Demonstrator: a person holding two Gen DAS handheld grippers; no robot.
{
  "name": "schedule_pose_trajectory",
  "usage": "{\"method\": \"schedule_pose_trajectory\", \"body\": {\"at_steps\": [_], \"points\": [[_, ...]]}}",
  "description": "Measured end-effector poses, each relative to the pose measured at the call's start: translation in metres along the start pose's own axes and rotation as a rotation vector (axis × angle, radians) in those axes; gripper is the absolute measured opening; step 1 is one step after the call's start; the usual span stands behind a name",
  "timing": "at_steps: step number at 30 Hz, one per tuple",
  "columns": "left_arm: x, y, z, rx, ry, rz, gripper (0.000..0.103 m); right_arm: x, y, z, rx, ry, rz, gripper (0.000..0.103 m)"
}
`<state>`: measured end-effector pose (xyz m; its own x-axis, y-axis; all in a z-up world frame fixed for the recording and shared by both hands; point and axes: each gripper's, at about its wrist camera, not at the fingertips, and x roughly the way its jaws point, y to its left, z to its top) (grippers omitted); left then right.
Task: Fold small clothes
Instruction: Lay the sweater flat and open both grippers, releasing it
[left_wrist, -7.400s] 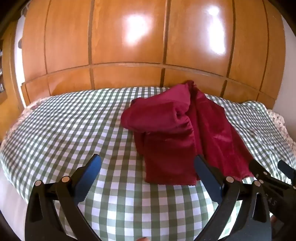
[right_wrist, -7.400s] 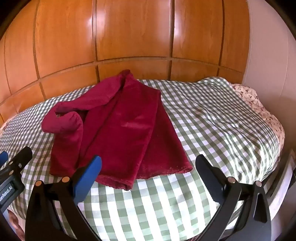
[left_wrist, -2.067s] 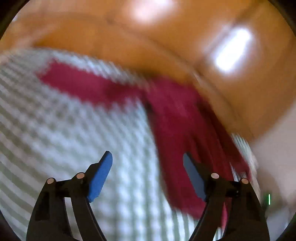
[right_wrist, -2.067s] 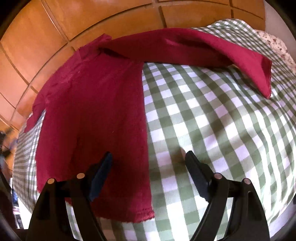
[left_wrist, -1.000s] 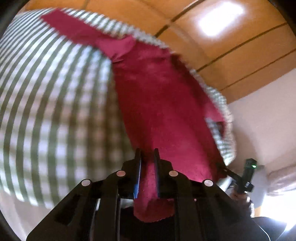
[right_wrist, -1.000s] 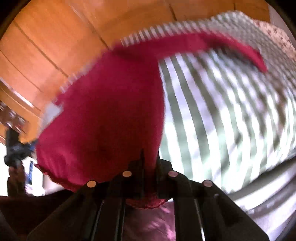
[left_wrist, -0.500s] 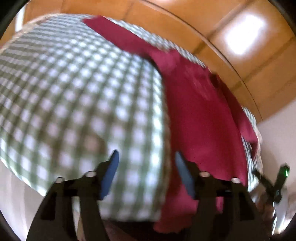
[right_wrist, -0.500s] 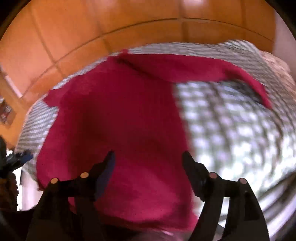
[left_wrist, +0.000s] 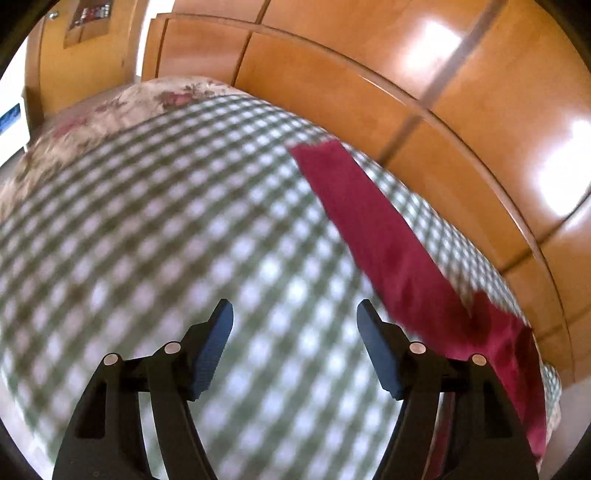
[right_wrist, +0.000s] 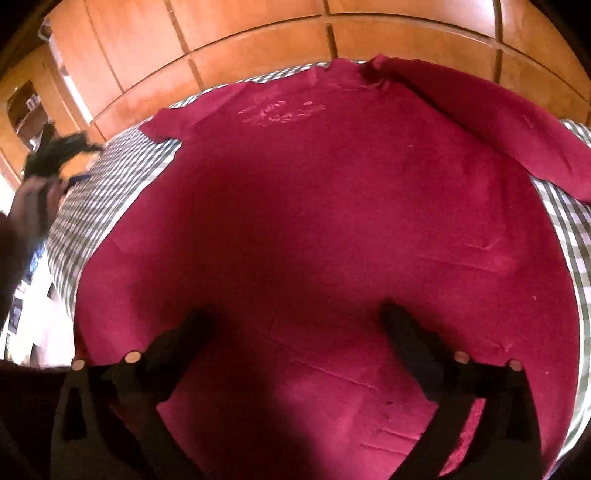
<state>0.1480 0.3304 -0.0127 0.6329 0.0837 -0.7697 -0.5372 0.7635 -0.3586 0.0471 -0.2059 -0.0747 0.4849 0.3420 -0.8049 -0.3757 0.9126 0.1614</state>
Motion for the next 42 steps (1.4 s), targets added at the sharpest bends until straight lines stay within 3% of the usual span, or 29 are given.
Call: {"method": "schedule_pose_trajectory", "body": {"at_steps": [2,7,12,18,19,20,24,30,33,35,37,39,40,41,42], "points": [[0.021,-0.002,0.024,-0.021,0.011,0.023,0.059,0.002,0.001,0.001,-0.014,0.003,-0.01,0.101],[0.07,-0.01,0.073,-0.059,0.035,0.057,0.054,0.004,0.001,0.003,-0.019,0.017,-0.006,0.101],[0.111,-0.009,0.097,-0.097,0.054,0.121,0.054,0.012,0.005,0.01,-0.019,0.034,-0.03,0.101],[0.132,-0.014,0.116,-0.057,0.031,0.127,0.053,0.017,0.005,0.015,-0.019,0.043,-0.049,0.101],[0.133,-0.015,0.116,-0.042,0.034,0.125,0.029,0.018,0.005,0.015,-0.018,0.042,-0.05,0.101],[0.132,-0.016,0.115,-0.02,0.039,0.111,0.005,0.018,0.005,0.016,-0.016,0.041,-0.052,0.101],[0.101,-0.011,0.104,-0.001,-0.057,0.106,0.004,0.018,0.003,0.016,-0.01,0.035,-0.058,0.101],[0.021,0.062,0.073,-0.17,-0.203,0.126,0.004,0.017,0.002,0.015,-0.006,0.019,-0.059,0.101],[-0.002,0.091,0.047,-0.214,-0.215,0.168,0.004,0.016,0.001,0.014,-0.002,0.013,-0.063,0.101],[0.001,0.1,0.032,-0.202,-0.166,0.19,0.004,0.016,0.0,0.014,0.005,0.006,-0.064,0.101],[0.005,0.099,0.02,-0.177,-0.126,0.252,0.01,0.015,-0.001,0.014,0.007,-0.004,-0.069,0.101],[-0.006,0.092,0.01,-0.174,-0.131,0.28,0.035,0.014,-0.001,0.014,0.008,-0.007,-0.071,0.101],[-0.013,0.09,0.005,-0.191,-0.138,0.25,0.057,0.013,-0.002,0.015,0.012,-0.005,-0.067,0.101],[-0.024,0.086,-0.001,-0.212,-0.158,0.201,0.068,0.012,-0.003,0.015,0.016,-0.006,-0.065,0.101],[-0.036,0.078,-0.01,-0.219,-0.175,0.155,0.068,0.011,-0.003,0.014,0.025,-0.007,-0.062,0.101]]}}
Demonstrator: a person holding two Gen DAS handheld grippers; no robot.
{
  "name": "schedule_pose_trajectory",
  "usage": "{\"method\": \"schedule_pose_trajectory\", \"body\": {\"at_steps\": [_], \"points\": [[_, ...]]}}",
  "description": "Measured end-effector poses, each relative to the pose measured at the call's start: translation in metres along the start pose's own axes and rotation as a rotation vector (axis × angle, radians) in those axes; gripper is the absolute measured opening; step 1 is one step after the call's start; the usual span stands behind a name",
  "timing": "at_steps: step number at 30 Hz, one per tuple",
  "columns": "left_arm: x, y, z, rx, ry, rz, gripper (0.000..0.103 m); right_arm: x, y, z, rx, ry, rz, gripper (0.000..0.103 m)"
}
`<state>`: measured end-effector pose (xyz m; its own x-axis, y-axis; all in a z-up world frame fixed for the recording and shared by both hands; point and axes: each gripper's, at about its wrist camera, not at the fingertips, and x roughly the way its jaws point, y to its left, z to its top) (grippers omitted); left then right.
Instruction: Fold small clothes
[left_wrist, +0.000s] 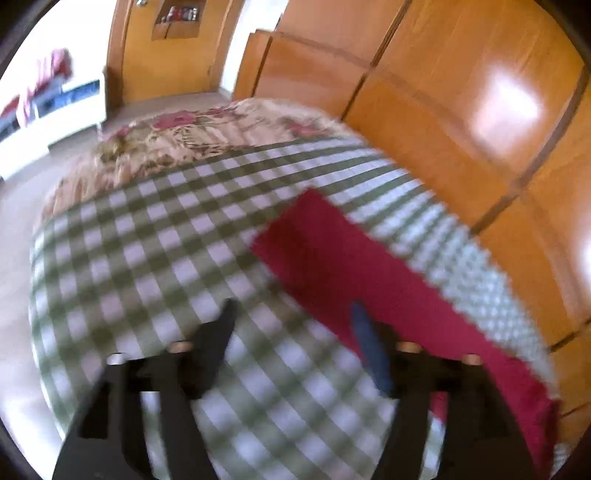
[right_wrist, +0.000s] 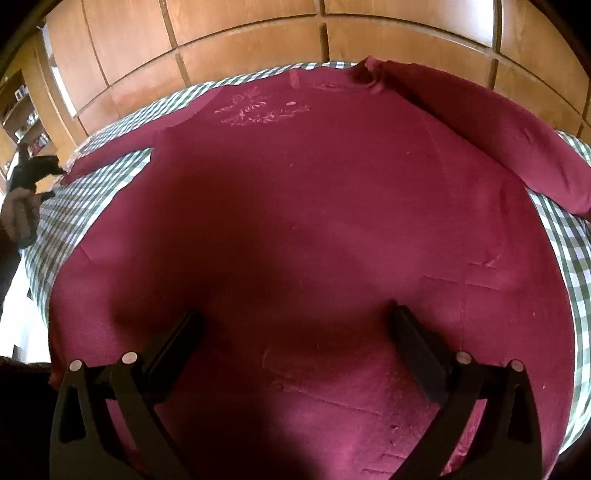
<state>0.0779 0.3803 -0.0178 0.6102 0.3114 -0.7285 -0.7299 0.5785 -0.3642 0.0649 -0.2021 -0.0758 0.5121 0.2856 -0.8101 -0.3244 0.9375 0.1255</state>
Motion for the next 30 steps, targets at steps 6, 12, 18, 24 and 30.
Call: {"method": "schedule_pose_trajectory", "body": {"at_steps": [6,12,18,24,30], "points": [[-0.051,-0.061,-0.063,0.166,0.047,-0.195,0.068,-0.012,0.002,-0.006,0.004,0.004,-0.013,0.101],[-0.092,-0.159,-0.161,0.517,0.077,-0.396,0.078,-0.061,-0.05,-0.013,0.191,-0.086,-0.036,0.097],[-0.092,-0.225,-0.258,0.823,0.115,-0.454,0.078,-0.113,-0.168,-0.038,0.485,-0.199,-0.333,0.079],[-0.054,-0.228,-0.287,0.854,0.183,-0.409,0.082,-0.115,-0.246,-0.033,0.498,-0.2,-0.638,0.075],[-0.054,-0.227,-0.289,0.857,0.187,-0.425,0.086,-0.082,-0.286,0.005,0.453,-0.169,-0.707,0.072]]}}
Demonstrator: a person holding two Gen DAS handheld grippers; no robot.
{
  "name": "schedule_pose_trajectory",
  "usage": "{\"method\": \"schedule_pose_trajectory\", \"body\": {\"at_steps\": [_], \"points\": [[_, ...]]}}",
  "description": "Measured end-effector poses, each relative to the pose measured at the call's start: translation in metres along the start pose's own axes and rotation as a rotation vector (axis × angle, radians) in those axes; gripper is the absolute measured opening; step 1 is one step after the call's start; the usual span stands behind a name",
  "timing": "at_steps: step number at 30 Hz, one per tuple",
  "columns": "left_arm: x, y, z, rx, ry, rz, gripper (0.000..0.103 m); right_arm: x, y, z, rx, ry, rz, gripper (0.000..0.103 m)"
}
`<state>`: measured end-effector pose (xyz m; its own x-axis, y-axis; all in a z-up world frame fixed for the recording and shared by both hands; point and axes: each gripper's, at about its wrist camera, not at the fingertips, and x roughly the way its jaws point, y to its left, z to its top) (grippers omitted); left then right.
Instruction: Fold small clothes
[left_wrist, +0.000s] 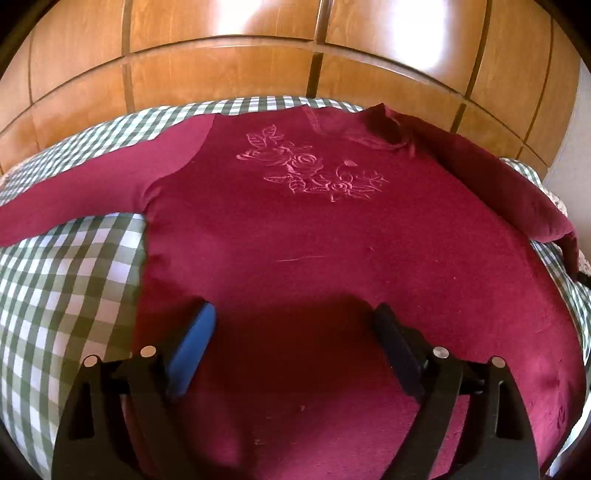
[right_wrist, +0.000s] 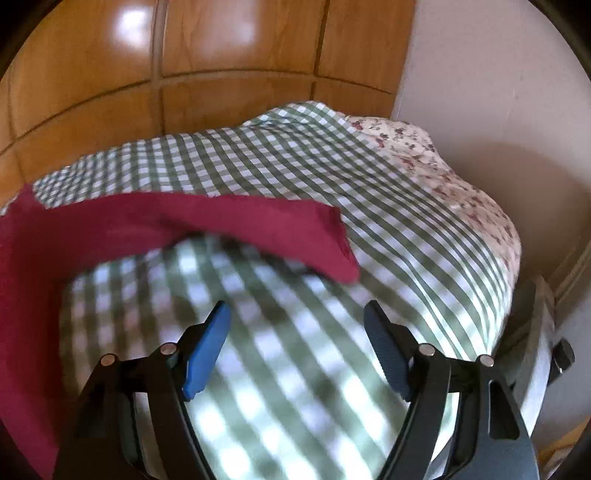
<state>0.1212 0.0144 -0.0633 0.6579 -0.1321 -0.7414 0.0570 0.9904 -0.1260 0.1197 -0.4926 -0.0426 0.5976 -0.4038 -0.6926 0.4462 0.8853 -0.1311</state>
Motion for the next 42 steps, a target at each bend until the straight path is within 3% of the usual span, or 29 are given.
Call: {"method": "schedule_pose_trajectory", "body": {"at_steps": [1,2,3,4,7,12,16,17,18,19,25,29,31,32,36,42], "points": [[-0.001,-0.002,0.0,0.003,0.001,0.005,0.086,0.005,0.001,0.004,-0.003,0.005,-0.001,0.07],[-0.002,-0.004,-0.001,0.005,0.001,0.008,0.086,0.011,-0.001,0.009,-0.004,0.013,0.005,0.052],[-0.002,-0.005,-0.002,0.007,0.002,0.009,0.087,0.012,-0.003,0.016,-0.003,0.019,0.013,0.025],[-0.002,-0.005,-0.002,0.008,0.002,0.011,0.087,0.011,-0.008,0.019,0.0,0.009,0.018,0.015],[-0.001,-0.006,0.0,0.015,0.004,0.019,0.087,-0.016,-0.015,0.03,-0.044,-0.07,0.052,0.002],[-0.001,-0.005,0.0,0.021,0.005,0.023,0.088,-0.065,-0.032,0.057,-0.121,-0.188,0.053,0.0],[0.0,-0.005,0.0,0.023,0.004,0.025,0.089,-0.069,-0.049,0.078,-0.101,-0.173,0.085,0.002],[0.0,-0.005,0.0,0.022,0.003,0.024,0.089,-0.068,-0.049,0.077,-0.109,-0.164,0.099,0.021],[0.0,-0.005,0.0,0.02,0.002,0.02,0.089,-0.067,-0.046,0.073,-0.126,-0.165,0.106,0.062],[0.0,-0.005,0.0,0.019,0.001,0.019,0.089,-0.066,-0.043,0.071,-0.142,-0.17,0.112,0.072],[0.001,-0.005,0.0,0.02,0.003,0.016,0.091,-0.034,0.01,0.042,-0.329,-0.077,0.188,0.081],[0.001,-0.006,0.0,0.019,0.001,0.018,0.091,0.009,0.036,0.028,-0.429,-0.01,0.145,0.078],[0.001,-0.006,0.0,0.019,0.001,0.018,0.091,0.029,0.038,0.026,-0.455,0.026,0.084,0.047],[0.001,-0.006,0.0,0.019,0.002,0.018,0.091,0.034,0.035,0.027,-0.449,0.037,0.053,0.008],[0.002,-0.007,0.0,0.021,0.002,0.02,0.091,0.007,0.006,0.049,-0.337,-0.028,0.075,0.004],[0.002,-0.007,0.0,0.025,0.005,0.022,0.092,-0.033,-0.014,0.095,-0.341,-0.114,0.063,0.004]]}}
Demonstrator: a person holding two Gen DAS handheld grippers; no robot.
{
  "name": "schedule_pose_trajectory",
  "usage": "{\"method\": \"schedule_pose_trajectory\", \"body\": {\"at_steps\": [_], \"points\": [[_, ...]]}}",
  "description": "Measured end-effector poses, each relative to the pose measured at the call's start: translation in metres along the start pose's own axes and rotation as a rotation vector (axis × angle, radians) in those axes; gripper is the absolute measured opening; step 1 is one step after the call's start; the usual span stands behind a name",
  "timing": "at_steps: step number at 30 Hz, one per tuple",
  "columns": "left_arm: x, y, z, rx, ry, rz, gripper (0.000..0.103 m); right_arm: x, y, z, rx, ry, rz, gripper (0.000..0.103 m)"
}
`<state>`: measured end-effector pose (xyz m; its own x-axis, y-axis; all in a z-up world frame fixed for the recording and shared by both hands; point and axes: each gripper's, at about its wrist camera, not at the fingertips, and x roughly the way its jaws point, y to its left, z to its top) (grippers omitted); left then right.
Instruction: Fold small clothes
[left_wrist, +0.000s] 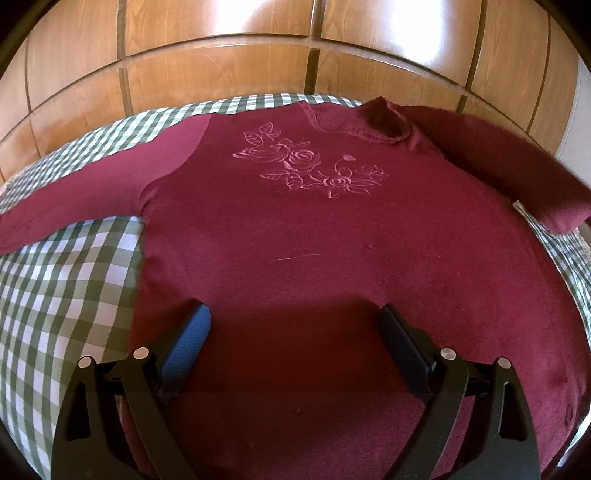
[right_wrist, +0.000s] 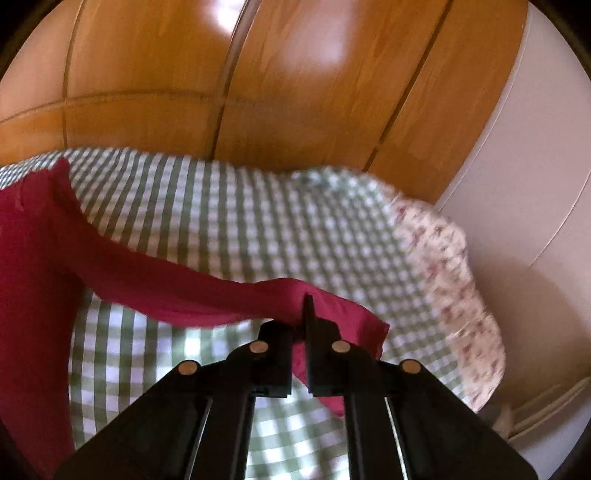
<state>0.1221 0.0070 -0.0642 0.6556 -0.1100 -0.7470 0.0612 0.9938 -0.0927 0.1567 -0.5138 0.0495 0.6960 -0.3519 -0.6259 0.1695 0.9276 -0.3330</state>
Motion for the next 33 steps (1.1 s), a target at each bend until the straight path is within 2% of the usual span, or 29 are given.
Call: {"method": "schedule_pose_trajectory", "body": {"at_steps": [2,8,9,10,11,12,13,14,17,19,21,24,25,27,30,33], "points": [[0.0,0.0,0.0,0.0,0.0,-0.001,0.092,0.013,-0.009,0.014,0.007,0.023,-0.034,0.004],[0.001,0.001,0.001,-0.003,0.001,-0.006,0.093,0.117,-0.046,0.043,0.141,0.226,-0.105,0.005],[0.001,0.001,0.001,-0.004,0.002,-0.008,0.093,0.125,-0.049,0.046,0.168,0.232,-0.118,0.018],[0.002,0.001,0.001,-0.005,0.002,-0.009,0.093,0.13,-0.051,0.048,0.195,0.224,-0.139,0.027],[0.002,0.001,0.001,-0.005,0.002,-0.009,0.093,0.133,-0.054,0.05,0.219,0.205,-0.163,0.044],[0.002,0.001,0.001,-0.005,0.002,-0.009,0.093,0.131,-0.057,0.053,0.259,0.17,-0.194,0.067],[0.002,0.001,0.001,-0.006,0.002,-0.011,0.093,0.127,-0.057,0.053,0.281,0.152,-0.2,0.077],[0.002,0.001,0.001,-0.008,0.001,-0.014,0.094,0.121,-0.056,0.051,0.306,0.133,-0.18,0.08],[0.002,0.002,0.0,-0.009,0.0,-0.023,0.095,0.1,-0.035,0.039,0.288,0.132,-0.017,0.079],[0.002,0.001,0.001,-0.01,0.001,-0.024,0.095,0.079,-0.011,0.019,0.265,0.144,0.143,0.079],[0.001,0.002,0.001,-0.013,0.005,-0.026,0.095,0.056,0.019,-0.007,0.237,0.189,0.332,0.078],[-0.008,0.003,0.005,-0.02,0.027,-0.03,0.094,0.022,0.064,-0.044,0.158,0.24,0.504,0.075],[-0.017,0.006,0.006,-0.034,0.02,-0.037,0.088,0.007,0.081,-0.059,0.131,0.26,0.556,0.074],[-0.034,0.015,0.003,-0.061,0.009,-0.047,0.084,-0.012,0.101,-0.081,0.098,0.289,0.616,0.071],[-0.062,0.039,-0.011,-0.112,0.004,-0.046,0.084,-0.03,0.12,-0.11,0.065,0.324,0.642,0.07],[-0.081,0.067,-0.033,-0.181,0.052,-0.078,0.077,-0.047,0.128,-0.134,0.077,0.335,0.648,0.069]]}}
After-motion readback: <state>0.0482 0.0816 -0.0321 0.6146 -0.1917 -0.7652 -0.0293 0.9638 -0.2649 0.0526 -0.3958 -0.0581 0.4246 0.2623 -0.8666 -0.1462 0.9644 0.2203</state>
